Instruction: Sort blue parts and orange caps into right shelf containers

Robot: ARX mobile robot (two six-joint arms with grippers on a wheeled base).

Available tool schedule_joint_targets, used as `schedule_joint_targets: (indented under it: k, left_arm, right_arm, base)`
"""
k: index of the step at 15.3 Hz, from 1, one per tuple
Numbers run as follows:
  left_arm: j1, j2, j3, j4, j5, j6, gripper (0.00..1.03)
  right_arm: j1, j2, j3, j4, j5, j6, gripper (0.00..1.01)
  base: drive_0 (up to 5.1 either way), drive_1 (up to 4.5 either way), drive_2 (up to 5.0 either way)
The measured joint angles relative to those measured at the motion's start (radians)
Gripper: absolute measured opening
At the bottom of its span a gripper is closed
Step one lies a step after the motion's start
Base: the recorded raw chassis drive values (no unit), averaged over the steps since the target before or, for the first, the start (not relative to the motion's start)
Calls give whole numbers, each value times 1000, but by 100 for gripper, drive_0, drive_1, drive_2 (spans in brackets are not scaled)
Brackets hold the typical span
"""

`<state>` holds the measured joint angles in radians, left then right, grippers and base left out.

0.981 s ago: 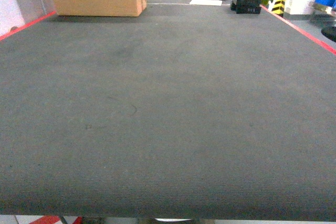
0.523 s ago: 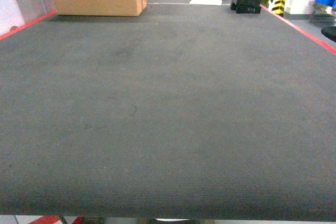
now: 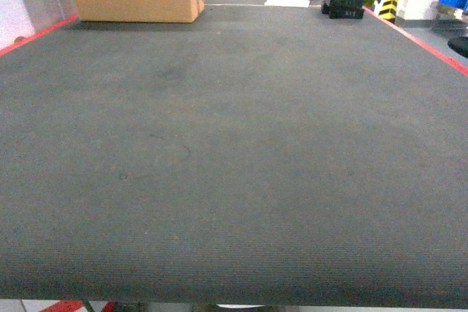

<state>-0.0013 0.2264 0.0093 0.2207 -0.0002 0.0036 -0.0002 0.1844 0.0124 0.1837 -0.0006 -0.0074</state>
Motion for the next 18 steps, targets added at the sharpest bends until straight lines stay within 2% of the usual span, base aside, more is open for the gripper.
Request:
schedule_joint_targets:
  k: [1, 2, 3, 4, 5, 6, 18]
  left_arm:
    - [0, -24, 0, -21, 0, 0, 42]
    - [0, -36, 0, -30, 0, 0, 42]
    - [0, -48, 0, -45, -3, 0, 42]
    - [0, -54, 0, -50, -2, 0, 42]
    - [0, -140, 1, -188, 1, 0, 42]
    - [0, -219, 1, -226, 0, 0, 42]
    - [0, -218, 1, -228, 0, 0, 42]
  right_arm:
    - [0, -19, 0, -27, 0, 0, 44]
    - [0, -90, 0, -139, -1, 0, 44]
    - [0, -163, 0, -197, -2, 0, 44]
    - [0, -178, 1, -169, -2, 0, 44]
    - [0, -179, 1, -193, 0, 0, 44]
    - [0, -179, 1, -195, 1, 0, 44]
    - [0, -179, 1, -190, 0, 0, 44]
  base:
    - [0, 0, 0]
    - [0, 0, 0]
    - [0, 0, 0]
    - [0, 0, 0]
    - [0, 0, 0]
    - [0, 0, 0]
    - [0, 0, 0]
